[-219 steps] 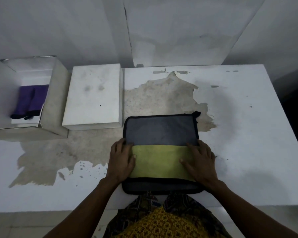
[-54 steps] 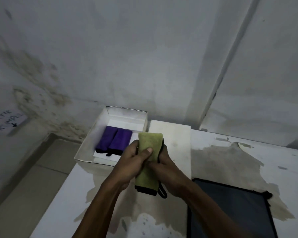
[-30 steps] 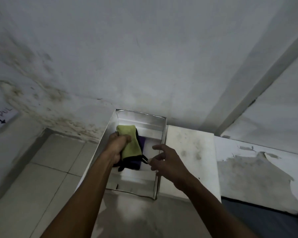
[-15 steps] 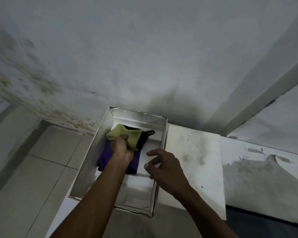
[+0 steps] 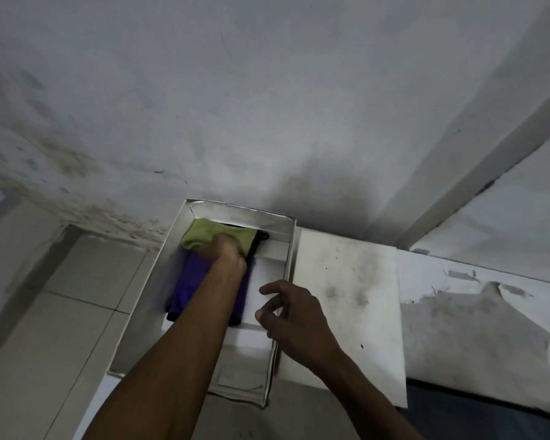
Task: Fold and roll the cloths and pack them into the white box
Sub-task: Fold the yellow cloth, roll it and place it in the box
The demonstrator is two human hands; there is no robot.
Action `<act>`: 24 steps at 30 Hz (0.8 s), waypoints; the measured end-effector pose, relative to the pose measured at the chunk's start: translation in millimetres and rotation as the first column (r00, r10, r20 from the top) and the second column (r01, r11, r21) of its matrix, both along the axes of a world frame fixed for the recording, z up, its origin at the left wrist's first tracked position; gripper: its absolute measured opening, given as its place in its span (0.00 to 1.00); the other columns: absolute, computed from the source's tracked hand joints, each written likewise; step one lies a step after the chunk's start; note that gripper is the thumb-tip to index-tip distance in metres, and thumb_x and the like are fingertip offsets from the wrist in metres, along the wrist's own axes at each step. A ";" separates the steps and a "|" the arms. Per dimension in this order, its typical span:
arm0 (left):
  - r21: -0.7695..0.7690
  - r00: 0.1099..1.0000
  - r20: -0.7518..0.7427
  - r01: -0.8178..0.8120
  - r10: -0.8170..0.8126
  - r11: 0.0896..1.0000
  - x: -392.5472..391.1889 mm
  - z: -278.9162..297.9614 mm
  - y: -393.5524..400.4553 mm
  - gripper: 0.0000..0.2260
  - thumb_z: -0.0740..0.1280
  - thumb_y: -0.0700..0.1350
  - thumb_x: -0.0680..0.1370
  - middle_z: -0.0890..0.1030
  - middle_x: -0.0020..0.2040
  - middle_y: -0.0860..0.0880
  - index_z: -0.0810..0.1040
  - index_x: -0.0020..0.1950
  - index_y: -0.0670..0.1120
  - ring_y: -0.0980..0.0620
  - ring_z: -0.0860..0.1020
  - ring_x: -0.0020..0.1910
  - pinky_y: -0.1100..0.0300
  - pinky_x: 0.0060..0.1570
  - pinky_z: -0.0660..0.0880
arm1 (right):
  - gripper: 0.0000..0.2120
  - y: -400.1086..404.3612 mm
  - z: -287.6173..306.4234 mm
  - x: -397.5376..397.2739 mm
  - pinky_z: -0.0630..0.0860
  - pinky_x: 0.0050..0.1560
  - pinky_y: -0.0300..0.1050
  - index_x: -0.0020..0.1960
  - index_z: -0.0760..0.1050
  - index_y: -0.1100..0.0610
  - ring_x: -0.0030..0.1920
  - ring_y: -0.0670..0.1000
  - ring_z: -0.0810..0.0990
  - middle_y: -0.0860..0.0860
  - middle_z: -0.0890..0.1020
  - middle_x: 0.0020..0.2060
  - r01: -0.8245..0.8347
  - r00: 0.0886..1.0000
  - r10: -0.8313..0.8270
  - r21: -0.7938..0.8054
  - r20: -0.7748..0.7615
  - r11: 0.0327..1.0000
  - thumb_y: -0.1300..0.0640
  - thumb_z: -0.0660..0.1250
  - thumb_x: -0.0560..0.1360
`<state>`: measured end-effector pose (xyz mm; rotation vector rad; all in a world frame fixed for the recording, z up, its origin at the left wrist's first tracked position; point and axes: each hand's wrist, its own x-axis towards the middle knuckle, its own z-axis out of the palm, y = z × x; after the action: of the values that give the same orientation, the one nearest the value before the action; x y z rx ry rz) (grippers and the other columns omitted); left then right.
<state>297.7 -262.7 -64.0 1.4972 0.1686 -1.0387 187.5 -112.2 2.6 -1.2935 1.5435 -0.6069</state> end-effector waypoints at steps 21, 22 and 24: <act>0.088 0.956 -0.015 0.293 -0.293 0.952 24.9 -4.2 31.1 0.26 0.66 0.27 0.71 0.77 0.61 0.39 0.69 0.67 0.40 0.41 0.79 0.52 0.46 0.46 0.79 | 0.10 17.1 -1.4 -19.8 0.77 0.38 0.33 0.54 0.78 0.52 0.35 0.48 0.83 0.50 0.83 0.37 0.109 0.991 -0.102 -0.087 0.089 0.990 0.60 0.69 0.73; 0.093 0.932 -0.034 0.364 -0.362 0.927 26.3 1.3 34.8 0.23 0.66 0.29 0.72 0.78 0.59 0.39 0.70 0.66 0.40 0.43 0.78 0.47 0.49 0.41 0.77 | 0.10 21.1 -2.1 -23.9 0.77 0.38 0.32 0.53 0.78 0.51 0.35 0.48 0.83 0.50 0.83 0.38 0.118 0.991 -0.111 -0.096 0.077 0.988 0.60 0.69 0.73; 0.116 0.869 -0.062 0.495 -0.491 0.861 27.7 13.9 42.5 0.18 0.68 0.32 0.73 0.78 0.53 0.40 0.73 0.62 0.41 0.47 0.75 0.38 0.55 0.35 0.72 | 0.09 29.9 -4.2 -33.8 0.77 0.36 0.32 0.53 0.78 0.51 0.34 0.46 0.83 0.50 0.84 0.38 0.133 0.990 -0.128 -0.101 0.059 0.986 0.59 0.69 0.74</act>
<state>325.4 -220.2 -50.1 1.6868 -0.1426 -1.4844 153.7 -82.2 -1.7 -1.2503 1.5793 -0.8088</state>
